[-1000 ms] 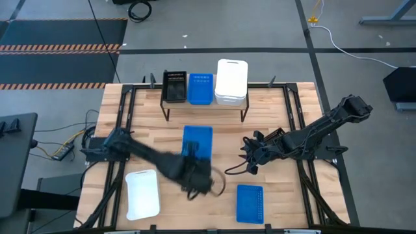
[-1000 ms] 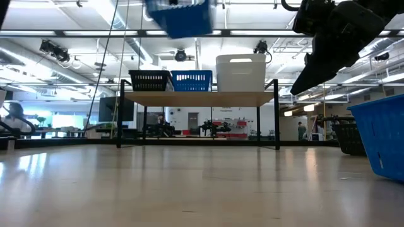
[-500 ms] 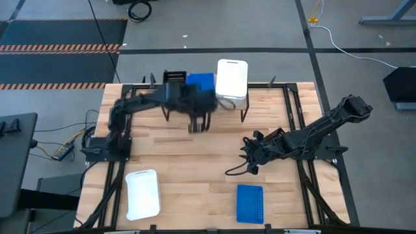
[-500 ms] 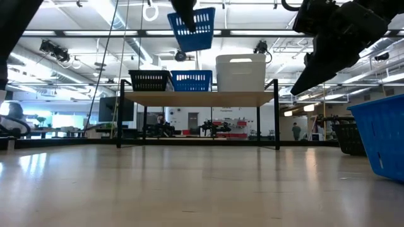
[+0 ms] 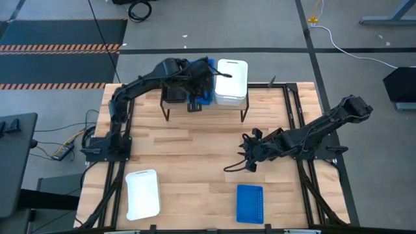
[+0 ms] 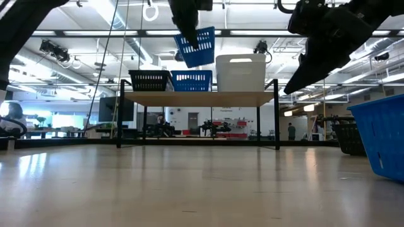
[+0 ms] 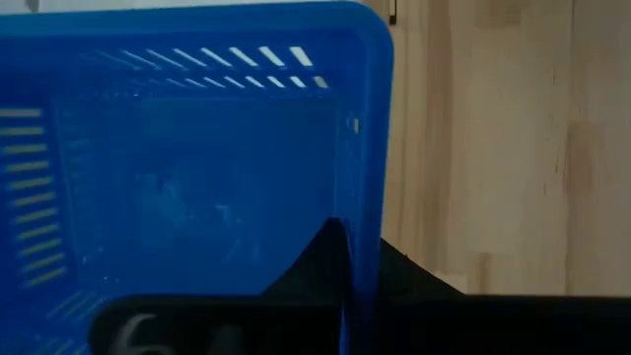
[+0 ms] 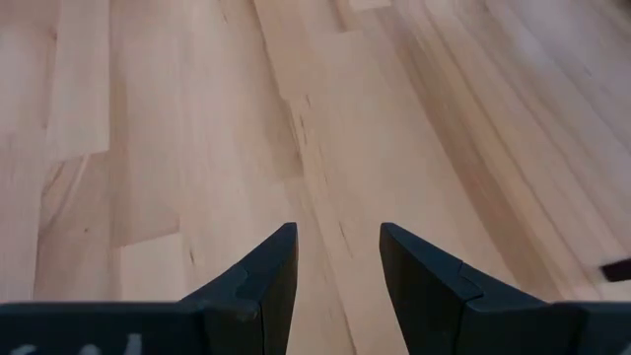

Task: Stack baskets on shelf by color
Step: Stack the left blue bin on top of the other blue bin on the shelf

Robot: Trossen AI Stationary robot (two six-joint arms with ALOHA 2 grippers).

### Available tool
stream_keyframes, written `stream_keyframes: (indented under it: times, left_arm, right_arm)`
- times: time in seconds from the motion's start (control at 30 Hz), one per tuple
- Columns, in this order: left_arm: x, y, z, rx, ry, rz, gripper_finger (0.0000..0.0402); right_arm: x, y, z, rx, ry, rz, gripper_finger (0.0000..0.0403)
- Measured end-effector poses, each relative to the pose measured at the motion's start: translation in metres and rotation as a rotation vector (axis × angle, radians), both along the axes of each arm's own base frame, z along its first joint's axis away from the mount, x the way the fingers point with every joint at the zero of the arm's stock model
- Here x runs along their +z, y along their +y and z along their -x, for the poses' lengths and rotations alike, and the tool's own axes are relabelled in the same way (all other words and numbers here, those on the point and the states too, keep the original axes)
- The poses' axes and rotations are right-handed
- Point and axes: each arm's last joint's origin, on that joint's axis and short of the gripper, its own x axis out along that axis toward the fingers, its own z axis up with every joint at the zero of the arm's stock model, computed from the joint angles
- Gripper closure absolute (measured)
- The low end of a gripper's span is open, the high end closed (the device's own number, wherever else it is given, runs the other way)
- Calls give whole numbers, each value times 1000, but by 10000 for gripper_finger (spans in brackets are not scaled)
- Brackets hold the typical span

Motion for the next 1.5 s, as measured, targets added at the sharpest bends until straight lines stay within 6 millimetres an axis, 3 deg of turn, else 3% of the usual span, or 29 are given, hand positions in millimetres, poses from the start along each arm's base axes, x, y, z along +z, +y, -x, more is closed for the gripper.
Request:
stream_keyframes:
  times: [0.4,1.07,1.5]
  left_arm:
    - [-36,40,-10,7,76,80,395]
    - [-42,28,-8,-5,162,156,393]
    - [-42,29,-9,44,137,163,316]
  right_arm:
    - [0,-2,-1,1,-2,8,250]
    - [-1,-2,0,3,12,13,250]
    - [-1,-2,0,4,14,14,250]
